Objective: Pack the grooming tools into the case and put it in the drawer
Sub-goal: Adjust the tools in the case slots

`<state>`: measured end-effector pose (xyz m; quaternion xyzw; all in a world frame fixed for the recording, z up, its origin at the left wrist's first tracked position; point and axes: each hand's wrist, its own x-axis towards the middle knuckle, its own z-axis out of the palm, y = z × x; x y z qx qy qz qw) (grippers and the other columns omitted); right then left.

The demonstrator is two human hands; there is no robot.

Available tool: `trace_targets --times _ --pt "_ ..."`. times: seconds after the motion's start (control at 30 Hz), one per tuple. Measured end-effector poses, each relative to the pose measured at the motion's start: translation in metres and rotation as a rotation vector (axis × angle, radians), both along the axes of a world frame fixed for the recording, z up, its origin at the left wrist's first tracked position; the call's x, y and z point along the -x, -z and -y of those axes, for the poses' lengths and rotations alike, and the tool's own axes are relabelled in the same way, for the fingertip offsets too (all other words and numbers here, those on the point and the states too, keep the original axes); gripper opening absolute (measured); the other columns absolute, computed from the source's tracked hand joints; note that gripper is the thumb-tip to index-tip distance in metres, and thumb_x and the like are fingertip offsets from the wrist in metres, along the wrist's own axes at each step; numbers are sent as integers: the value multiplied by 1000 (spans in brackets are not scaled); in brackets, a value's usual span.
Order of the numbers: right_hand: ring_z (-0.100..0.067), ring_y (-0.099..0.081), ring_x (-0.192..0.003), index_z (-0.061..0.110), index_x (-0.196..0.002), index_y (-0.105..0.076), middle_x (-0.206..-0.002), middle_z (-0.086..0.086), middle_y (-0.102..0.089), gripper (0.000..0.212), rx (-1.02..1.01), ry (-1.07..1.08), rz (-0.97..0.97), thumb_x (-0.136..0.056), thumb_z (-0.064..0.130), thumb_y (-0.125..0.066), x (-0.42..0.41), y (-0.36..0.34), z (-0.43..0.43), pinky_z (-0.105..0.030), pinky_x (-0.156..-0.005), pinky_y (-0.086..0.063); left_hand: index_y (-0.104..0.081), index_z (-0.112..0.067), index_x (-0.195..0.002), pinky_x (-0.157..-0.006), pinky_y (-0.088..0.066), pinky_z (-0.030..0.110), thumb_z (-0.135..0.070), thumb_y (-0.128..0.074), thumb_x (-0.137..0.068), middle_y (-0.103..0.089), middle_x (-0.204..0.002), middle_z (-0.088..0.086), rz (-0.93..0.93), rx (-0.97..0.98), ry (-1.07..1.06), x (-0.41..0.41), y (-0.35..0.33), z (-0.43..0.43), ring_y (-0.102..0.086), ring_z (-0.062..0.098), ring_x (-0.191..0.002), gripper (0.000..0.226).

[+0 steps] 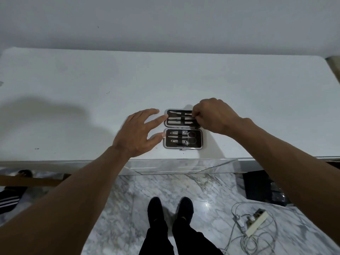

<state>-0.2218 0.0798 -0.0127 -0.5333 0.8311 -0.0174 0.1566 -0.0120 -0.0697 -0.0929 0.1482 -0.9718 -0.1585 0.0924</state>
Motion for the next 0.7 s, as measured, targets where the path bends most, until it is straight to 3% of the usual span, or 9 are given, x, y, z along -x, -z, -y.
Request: trace_targets --times 0.43,0.7 --pt "-35 -62 -89 12 -100 -68 -102 -11 -65 23 -30 -37 -110 -86 11 -50 4 -6 -4 -35 -68 -46 -50 -30 -140 -104 -41 47 -55 -41 -92 -50 -144 2 -10 -4 5 1 -1 0 -46 24 -132 55" --pt "-35 -61 -90 12 -97 -68 -101 -11 -64 22 -20 -52 -119 -85 9 -49 0 -2 3 -34 -67 -44 -48 -33 -141 -106 -37 42 -55 -44 -91 -47 -145 -1 -12 -5 3 1 1 1 -42 20 -134 54"
